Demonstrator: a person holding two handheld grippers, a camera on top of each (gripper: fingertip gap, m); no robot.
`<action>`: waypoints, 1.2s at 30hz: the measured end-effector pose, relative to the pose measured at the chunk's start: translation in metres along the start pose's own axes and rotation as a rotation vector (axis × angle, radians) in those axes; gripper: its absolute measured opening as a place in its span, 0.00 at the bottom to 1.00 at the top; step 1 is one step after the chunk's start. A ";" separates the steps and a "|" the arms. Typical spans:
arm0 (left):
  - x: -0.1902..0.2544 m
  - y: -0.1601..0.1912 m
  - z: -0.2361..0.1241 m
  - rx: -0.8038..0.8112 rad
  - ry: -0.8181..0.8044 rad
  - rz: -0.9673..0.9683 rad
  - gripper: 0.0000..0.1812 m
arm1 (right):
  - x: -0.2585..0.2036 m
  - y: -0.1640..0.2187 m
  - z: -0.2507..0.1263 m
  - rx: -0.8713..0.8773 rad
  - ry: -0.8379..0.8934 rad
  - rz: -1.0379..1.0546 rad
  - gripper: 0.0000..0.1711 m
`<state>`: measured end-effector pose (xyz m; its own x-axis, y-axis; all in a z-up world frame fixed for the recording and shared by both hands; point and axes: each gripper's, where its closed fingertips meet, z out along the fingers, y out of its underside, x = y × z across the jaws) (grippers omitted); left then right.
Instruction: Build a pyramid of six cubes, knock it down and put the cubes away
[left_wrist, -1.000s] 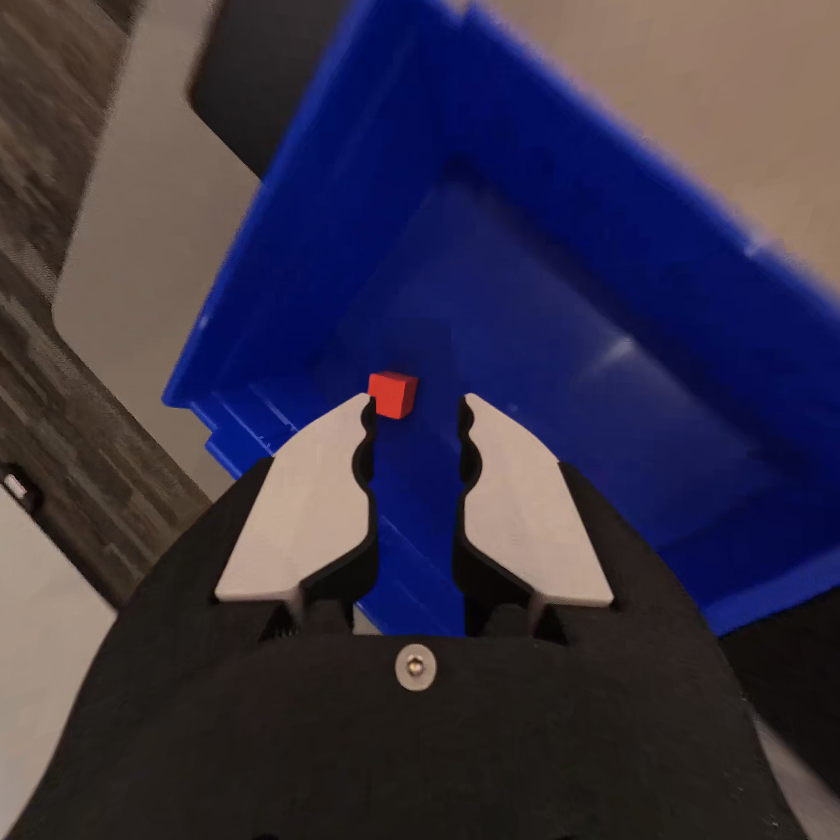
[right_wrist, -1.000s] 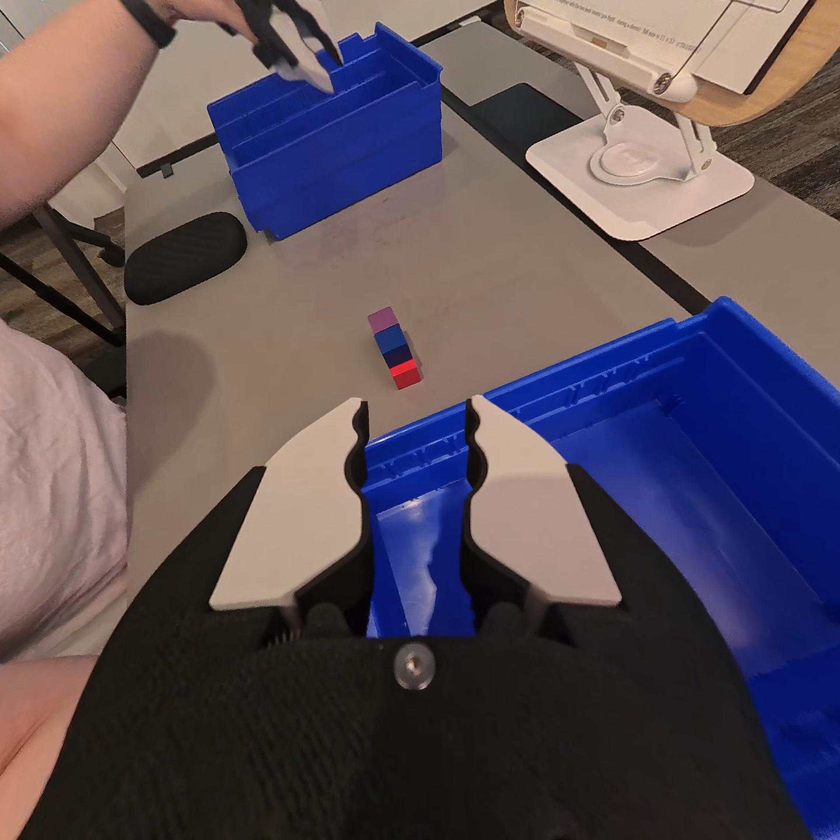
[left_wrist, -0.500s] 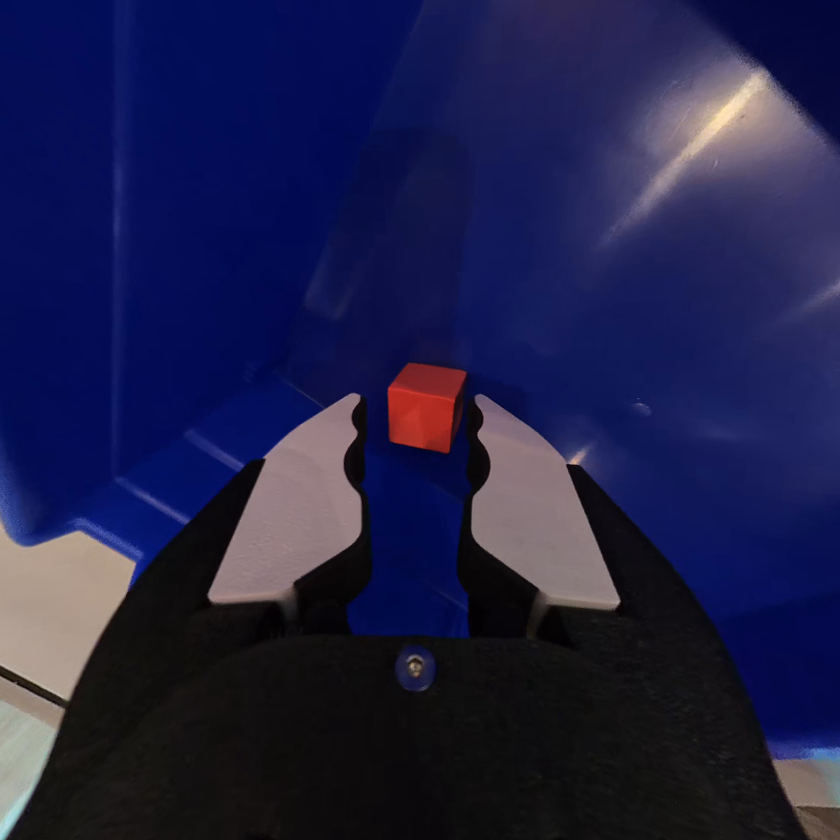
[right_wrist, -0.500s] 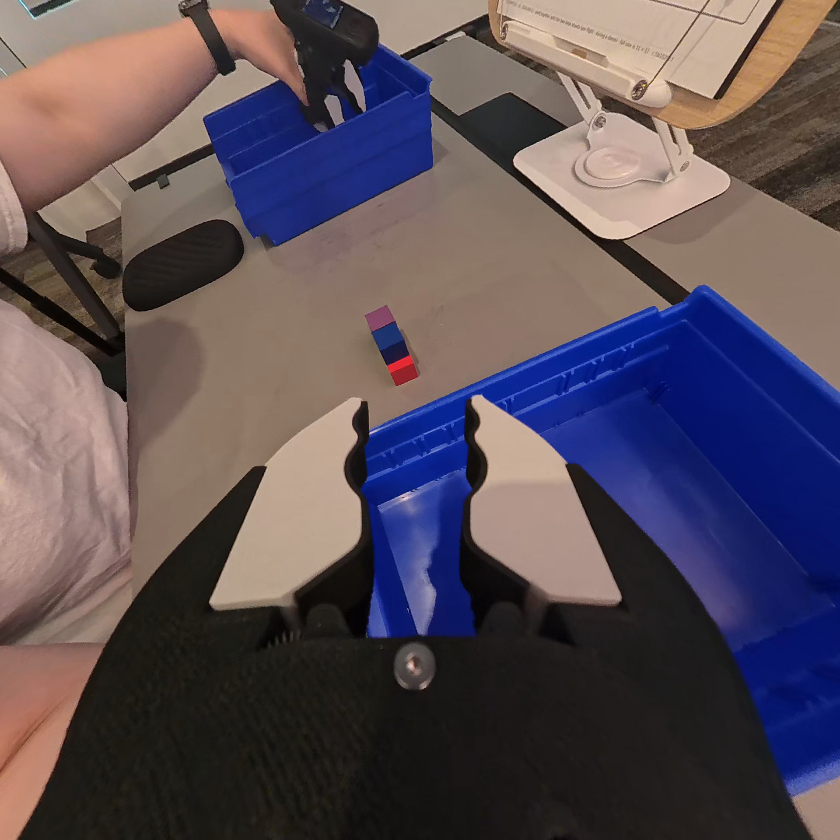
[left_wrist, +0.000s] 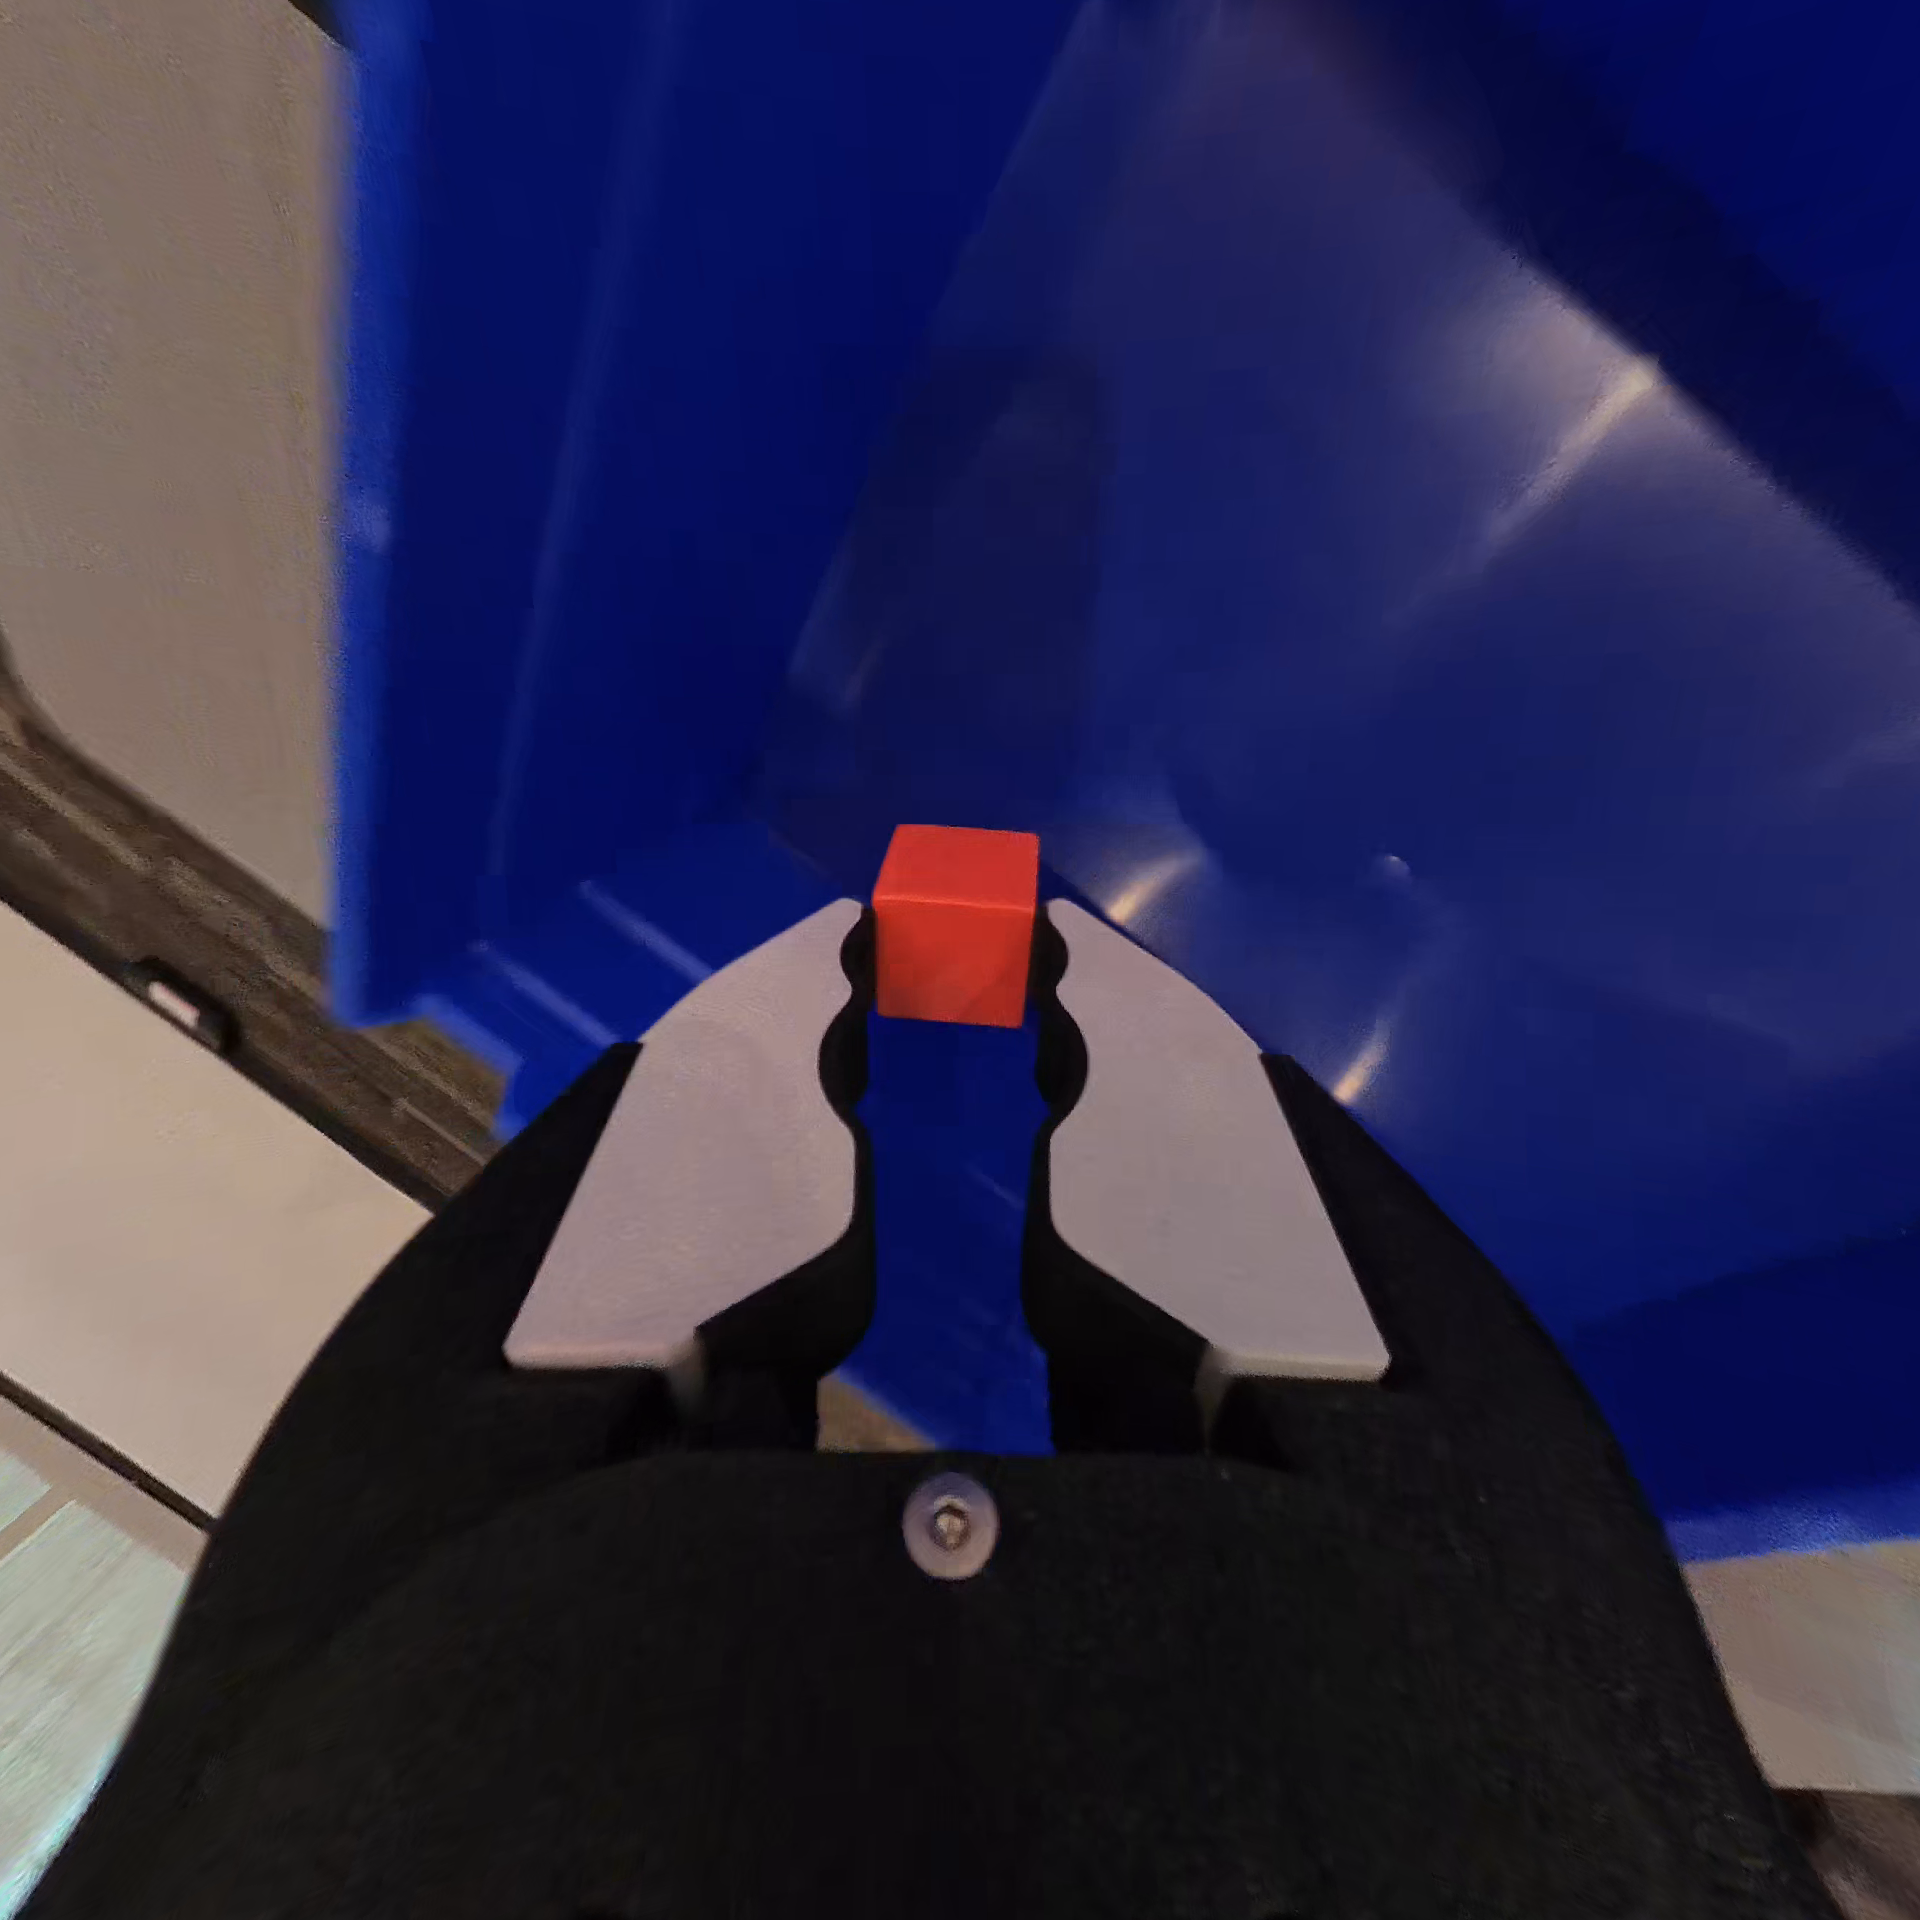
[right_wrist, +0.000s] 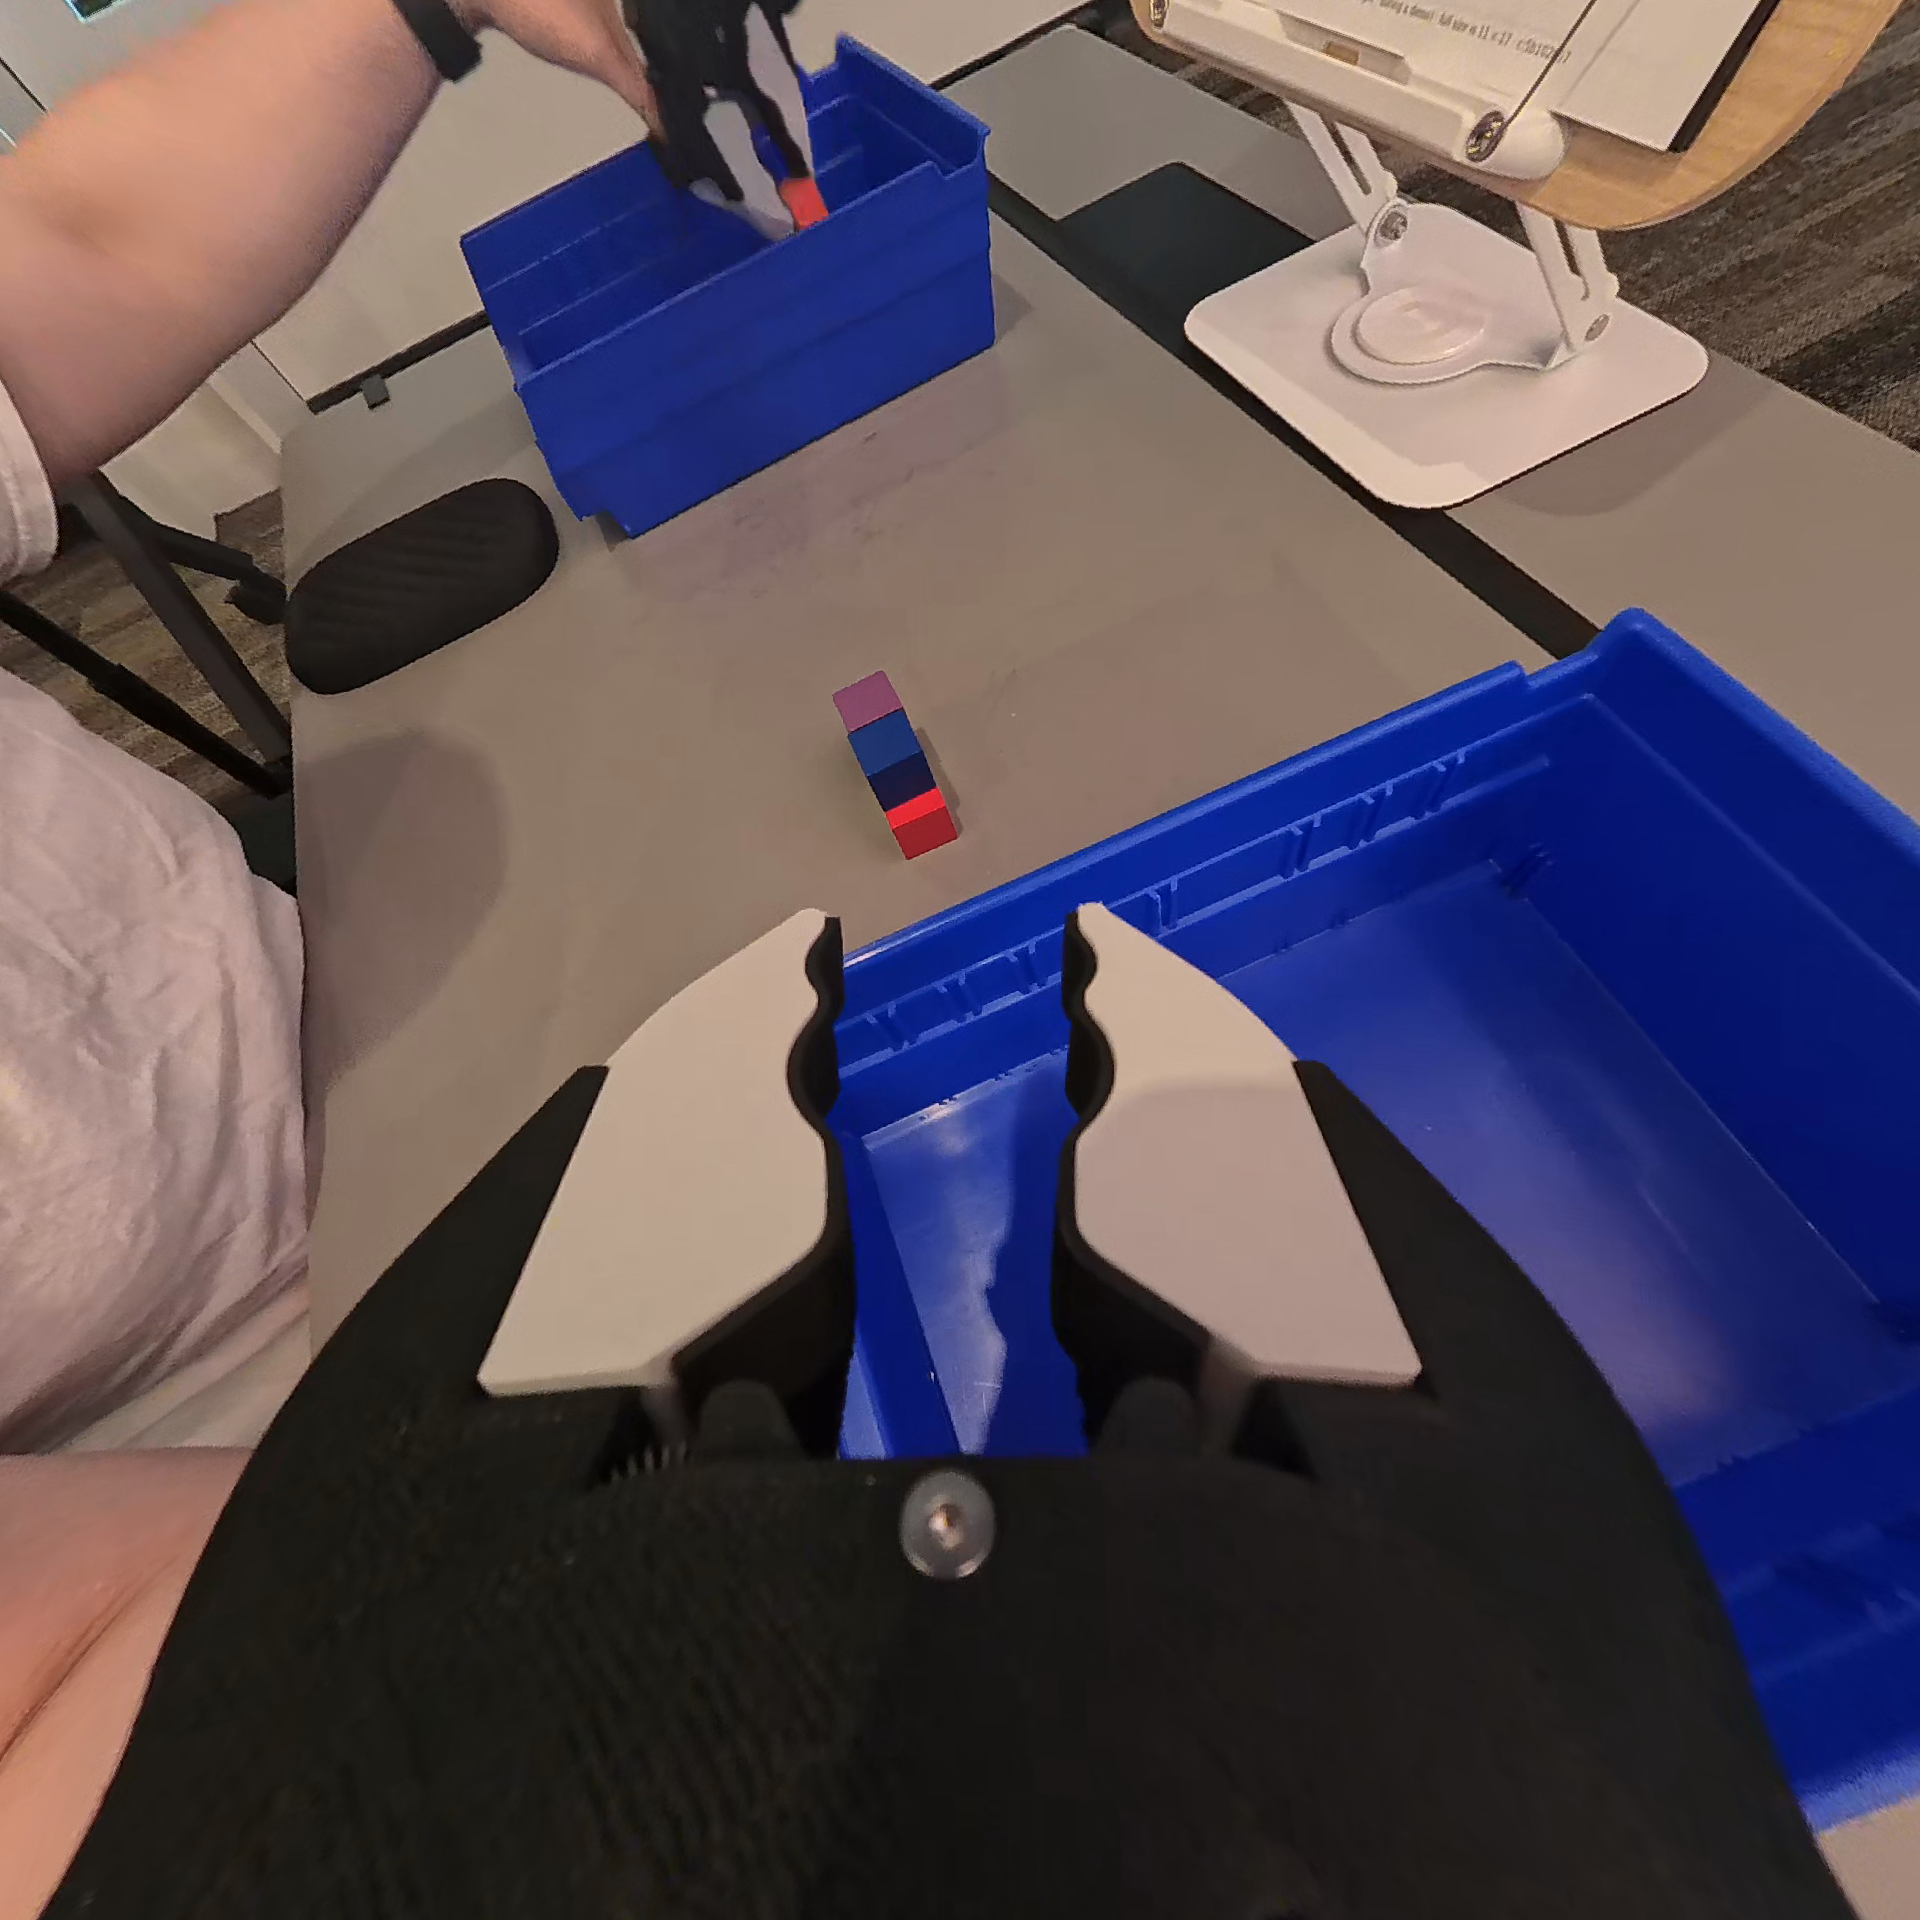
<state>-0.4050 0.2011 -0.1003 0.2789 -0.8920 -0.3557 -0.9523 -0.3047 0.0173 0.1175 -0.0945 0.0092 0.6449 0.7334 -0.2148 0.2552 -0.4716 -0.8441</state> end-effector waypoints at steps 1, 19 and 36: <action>-0.003 -0.004 -0.015 0.030 -0.022 -0.001 0.16 | 0.000 0.000 -0.001 0.003 0.002 0.000 0.24; 0.279 -0.247 -0.185 0.707 0.334 0.356 0.15 | -0.003 -0.004 -0.008 0.038 -0.006 -0.017 0.24; 0.306 -0.270 -0.131 0.257 0.200 0.574 0.15 | -0.003 -0.004 -0.015 0.073 -0.024 -0.019 0.24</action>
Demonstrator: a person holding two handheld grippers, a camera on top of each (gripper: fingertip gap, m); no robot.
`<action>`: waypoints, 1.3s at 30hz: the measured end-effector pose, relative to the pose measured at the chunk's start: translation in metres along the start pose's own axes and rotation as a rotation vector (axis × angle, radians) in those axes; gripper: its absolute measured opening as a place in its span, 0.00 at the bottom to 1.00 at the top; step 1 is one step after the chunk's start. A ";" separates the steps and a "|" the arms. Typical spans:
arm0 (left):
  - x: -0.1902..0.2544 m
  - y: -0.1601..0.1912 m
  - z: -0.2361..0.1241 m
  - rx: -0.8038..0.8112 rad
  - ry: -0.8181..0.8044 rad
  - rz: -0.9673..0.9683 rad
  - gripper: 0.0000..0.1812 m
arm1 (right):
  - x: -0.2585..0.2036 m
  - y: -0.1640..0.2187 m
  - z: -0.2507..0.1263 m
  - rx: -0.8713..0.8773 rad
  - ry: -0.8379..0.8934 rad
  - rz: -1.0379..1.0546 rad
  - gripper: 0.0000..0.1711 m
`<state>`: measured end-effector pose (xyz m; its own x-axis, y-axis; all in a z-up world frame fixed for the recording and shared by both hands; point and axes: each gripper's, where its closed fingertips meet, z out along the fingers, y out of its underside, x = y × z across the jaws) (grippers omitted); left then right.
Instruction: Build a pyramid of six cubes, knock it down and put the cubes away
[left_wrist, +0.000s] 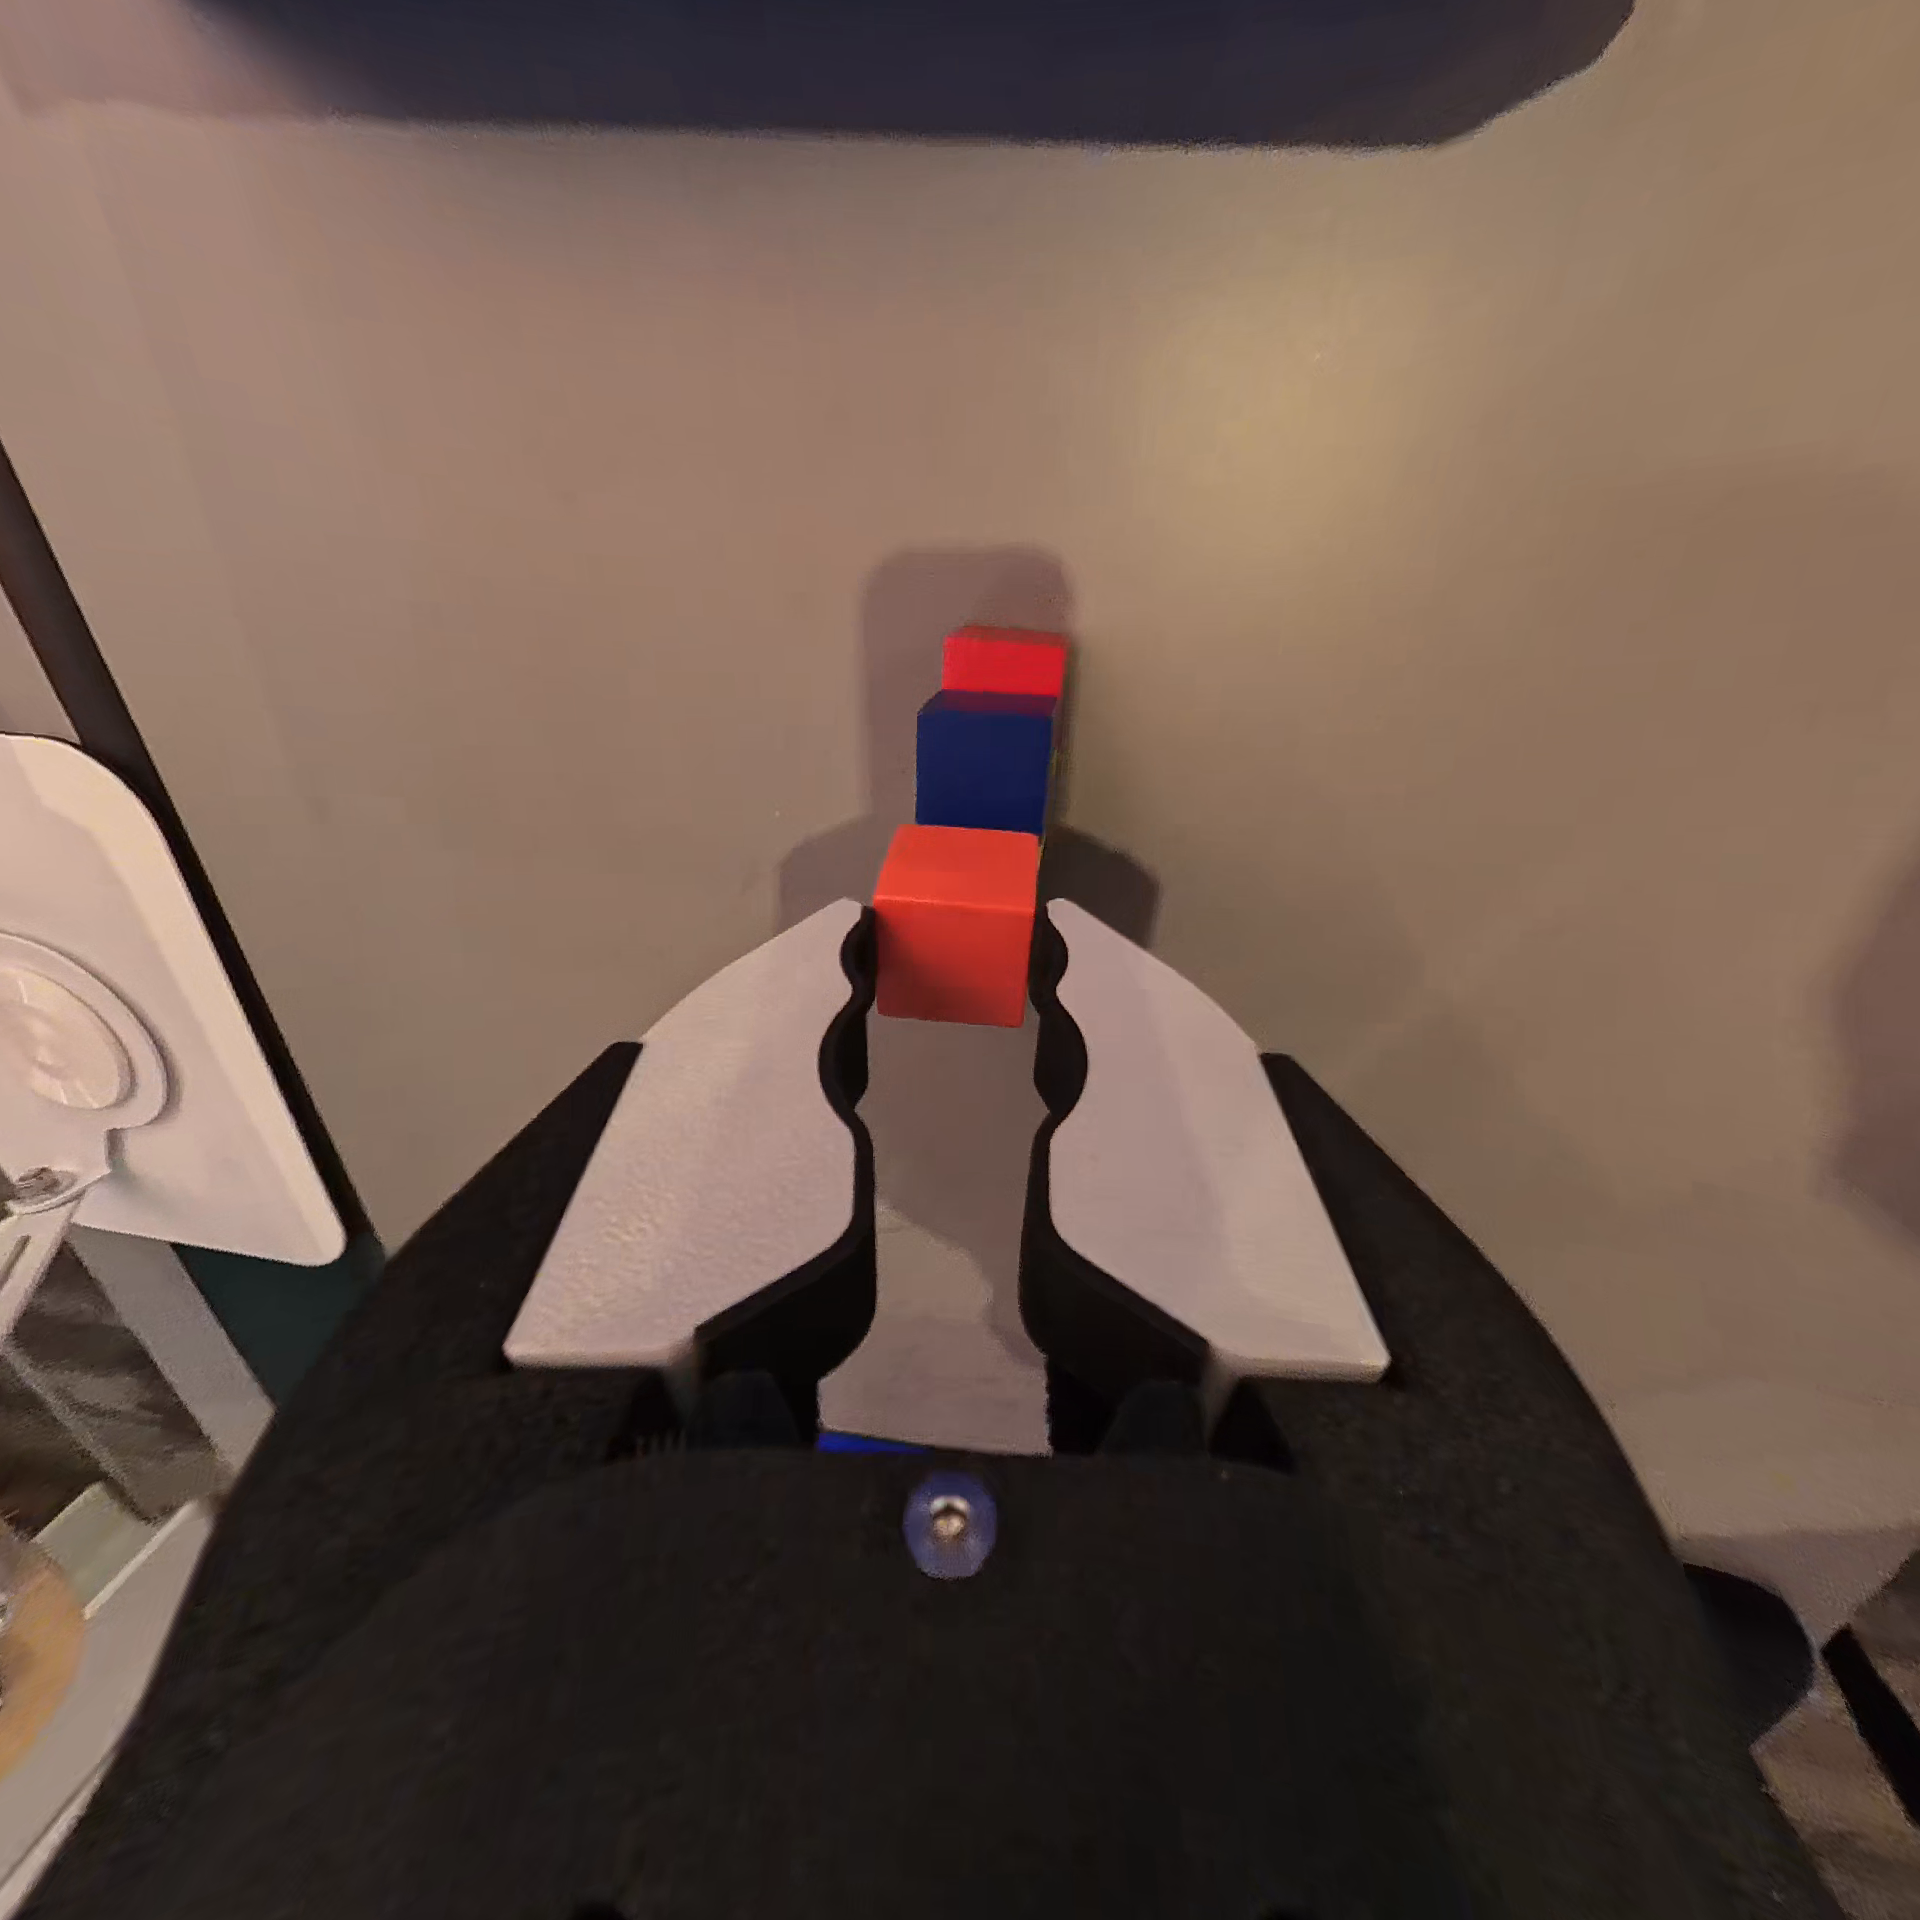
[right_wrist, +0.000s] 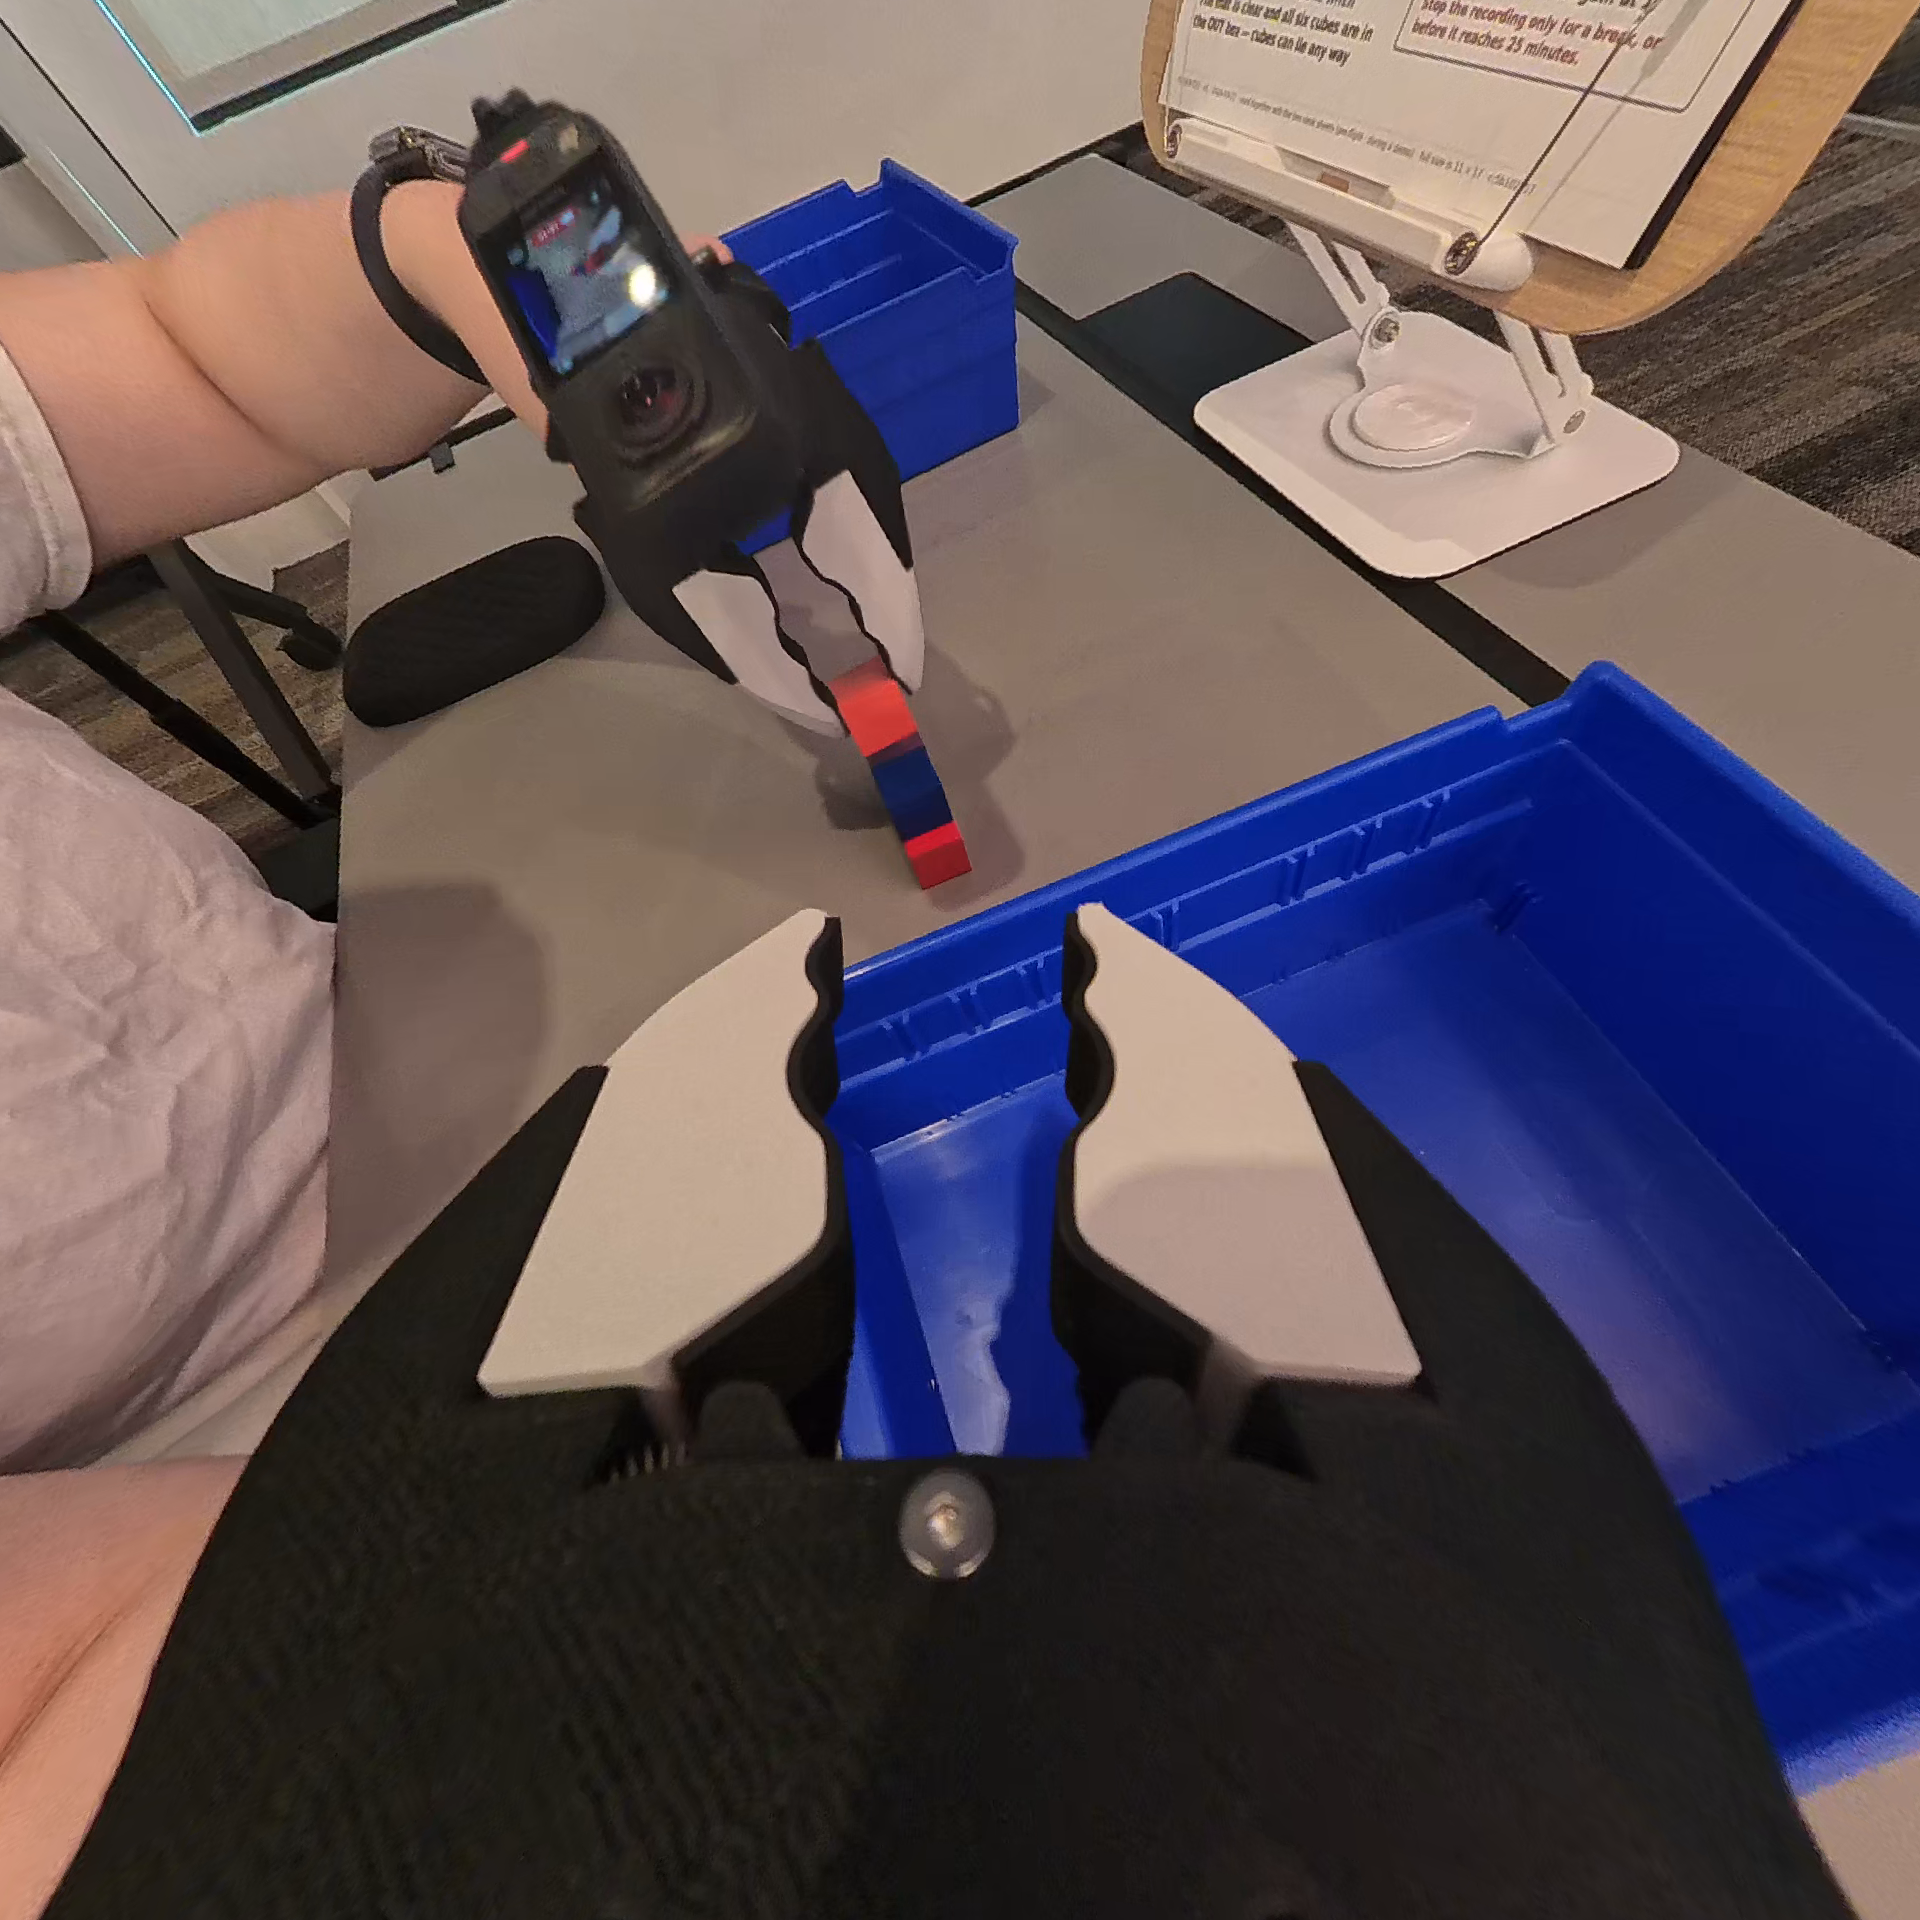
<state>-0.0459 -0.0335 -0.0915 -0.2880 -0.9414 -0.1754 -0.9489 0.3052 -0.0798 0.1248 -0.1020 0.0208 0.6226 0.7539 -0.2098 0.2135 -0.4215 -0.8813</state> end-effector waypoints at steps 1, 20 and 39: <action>-0.001 0.000 0.001 -0.009 -0.010 0.011 0.15 | 0.000 -0.001 -0.001 0.006 0.000 0.000 0.24; 0.000 -0.001 0.011 -0.046 0.023 0.025 0.15 | 0.002 0.001 -0.002 0.019 -0.022 0.013 0.24; -0.001 -0.004 0.013 -0.042 0.013 0.064 0.15 | 0.002 0.001 -0.001 0.017 -0.030 0.016 0.24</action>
<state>-0.0401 -0.0319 -0.1040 -0.3498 -0.9220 -0.1661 -0.9330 0.3589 -0.0271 0.1268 -0.1014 0.0197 0.6029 0.7622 -0.2360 0.1908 -0.4249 -0.8849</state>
